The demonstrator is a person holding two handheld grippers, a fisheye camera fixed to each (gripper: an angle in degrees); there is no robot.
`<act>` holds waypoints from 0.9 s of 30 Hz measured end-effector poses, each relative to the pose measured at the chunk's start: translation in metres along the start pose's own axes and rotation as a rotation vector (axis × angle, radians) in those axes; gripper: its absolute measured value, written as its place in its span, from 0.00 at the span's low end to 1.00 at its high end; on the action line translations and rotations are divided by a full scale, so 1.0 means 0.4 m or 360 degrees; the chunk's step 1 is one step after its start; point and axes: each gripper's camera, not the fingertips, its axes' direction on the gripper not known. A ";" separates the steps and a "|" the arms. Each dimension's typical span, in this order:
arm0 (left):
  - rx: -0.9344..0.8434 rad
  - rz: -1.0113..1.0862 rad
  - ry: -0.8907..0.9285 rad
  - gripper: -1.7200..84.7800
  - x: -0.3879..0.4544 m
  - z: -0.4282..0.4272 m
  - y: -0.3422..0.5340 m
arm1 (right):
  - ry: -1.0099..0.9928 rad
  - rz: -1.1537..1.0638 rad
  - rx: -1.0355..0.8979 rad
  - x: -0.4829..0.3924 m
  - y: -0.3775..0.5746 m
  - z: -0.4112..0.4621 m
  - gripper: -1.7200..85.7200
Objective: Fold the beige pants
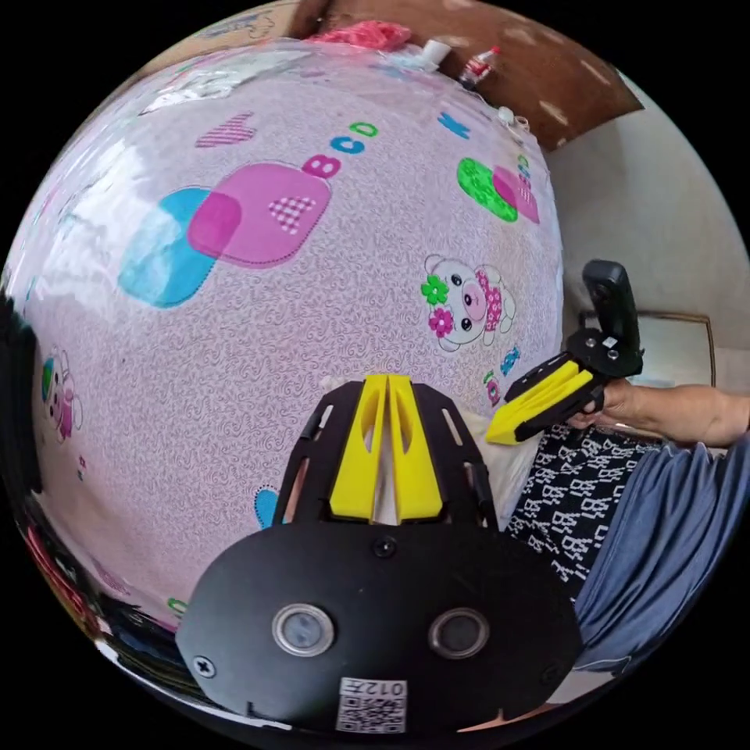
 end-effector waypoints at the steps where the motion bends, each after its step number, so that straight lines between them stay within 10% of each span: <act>1: 0.0060 -0.0034 0.0016 0.02 -0.005 -0.019 0.017 | 0.0004 -0.0007 0.0017 -0.005 0.006 -0.018 0.04; 9: 0.0908 -0.0852 0.0694 0.02 -0.066 -0.150 0.497 | 0.0120 0.0100 -0.0315 0.115 0.057 -0.024 0.13; 27: 0.1630 -0.1735 0.1326 0.07 0.150 0.022 1.111 | 0.0176 0.0109 -0.0682 0.242 -0.115 0.194 0.09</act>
